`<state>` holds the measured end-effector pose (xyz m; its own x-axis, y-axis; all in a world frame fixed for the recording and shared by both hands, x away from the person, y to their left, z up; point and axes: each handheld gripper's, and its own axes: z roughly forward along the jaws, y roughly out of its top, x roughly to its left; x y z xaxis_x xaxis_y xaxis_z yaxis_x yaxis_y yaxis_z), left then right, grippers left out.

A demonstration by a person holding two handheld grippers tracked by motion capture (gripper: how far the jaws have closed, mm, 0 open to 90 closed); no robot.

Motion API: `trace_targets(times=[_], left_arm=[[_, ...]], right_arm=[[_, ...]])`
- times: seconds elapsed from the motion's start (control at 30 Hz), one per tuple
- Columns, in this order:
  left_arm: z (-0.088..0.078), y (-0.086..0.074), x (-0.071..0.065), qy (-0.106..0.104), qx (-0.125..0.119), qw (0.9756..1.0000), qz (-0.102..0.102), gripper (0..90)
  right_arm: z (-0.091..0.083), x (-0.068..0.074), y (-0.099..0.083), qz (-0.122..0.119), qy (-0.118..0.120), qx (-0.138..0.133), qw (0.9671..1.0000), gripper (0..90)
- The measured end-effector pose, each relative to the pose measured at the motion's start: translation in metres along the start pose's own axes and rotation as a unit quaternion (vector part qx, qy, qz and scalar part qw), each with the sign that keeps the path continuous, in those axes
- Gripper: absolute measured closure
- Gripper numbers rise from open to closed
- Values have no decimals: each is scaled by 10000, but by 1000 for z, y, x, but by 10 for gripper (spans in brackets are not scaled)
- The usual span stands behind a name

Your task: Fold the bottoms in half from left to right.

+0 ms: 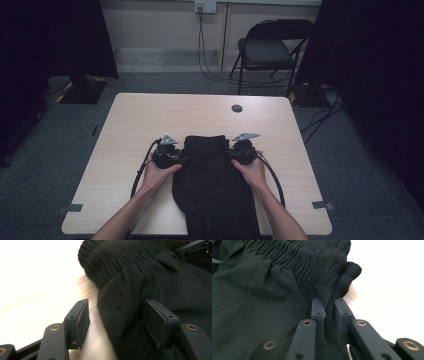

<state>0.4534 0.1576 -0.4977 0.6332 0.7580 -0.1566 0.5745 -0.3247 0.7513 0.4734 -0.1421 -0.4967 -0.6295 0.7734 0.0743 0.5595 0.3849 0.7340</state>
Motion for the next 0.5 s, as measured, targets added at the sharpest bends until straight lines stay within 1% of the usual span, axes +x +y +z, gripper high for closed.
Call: trace_targets(times=[0.03, 0.07, 0.1, 0.13, 0.17, 0.2, 0.23, 0.27, 0.3, 0.33, 0.37, 0.43, 0.47, 0.5], left_arm=[[1, 0, -1, -42, 0, 10000, 12, 385], [3, 0, -2, 9, -24, 10000, 64, 404], [3, 0, -3, 2, -43, 10000, 66, 404], [4, 0, -3, -72, -46, 9999, 61, 472], [4, 1, -3, -61, -42, 9999, 90, 472], [5, 1, -3, -93, -71, 9999, 42, 538], [5, 1, -3, -93, -71, 9999, 42, 564], [5, 1, -4, -64, -59, 9999, 89, 564], [6, 1, -5, -108, -40, 9999, 99, 647], [6, 1, -6, -141, -70, 9998, 107, 723], [5, 1, -7, -174, -71, 9997, 159, 799], [4, 2, -7, -194, -74, 9996, 184, 857], [-1, 4, -4, -221, -205, 9994, 158, 870], [-1, 4, -4, -221, -205, 9994, 158, 872]], right_arm=[[0, 0, 0, 0, 0, 0, 10000, 806], [-1, 1, -1, 2, 22, -15, 10000, 814], [-1, 1, -1, 2, 22, -15, 10000, 814], [-2, 2, -2, 50, 29, -25, 10000, 819], [-2, 2, -2, 50, 29, -25, 10000, 819], [-2, 2, -3, 116, 50, -65, 9999, 827], [-2, 2, -3, 116, 50, -65, 9999, 827], [-2, 1, -3, 199, 69, -64, 9998, 830], [-2, 1, -4, 221, 74, -105, 9997, 833], [-2, 2, -3, 234, 76, -121, 9996, 837], [-4, 2, -3, 230, 88, -148, 9996, 840], [-8, 2, 1, 319, 169, -256, 9990, 844], [-10, 2, 3, 295, 188, -287, 9990, 844], [-13, 3, 6, 256, 199, -330, 9989, 844]])
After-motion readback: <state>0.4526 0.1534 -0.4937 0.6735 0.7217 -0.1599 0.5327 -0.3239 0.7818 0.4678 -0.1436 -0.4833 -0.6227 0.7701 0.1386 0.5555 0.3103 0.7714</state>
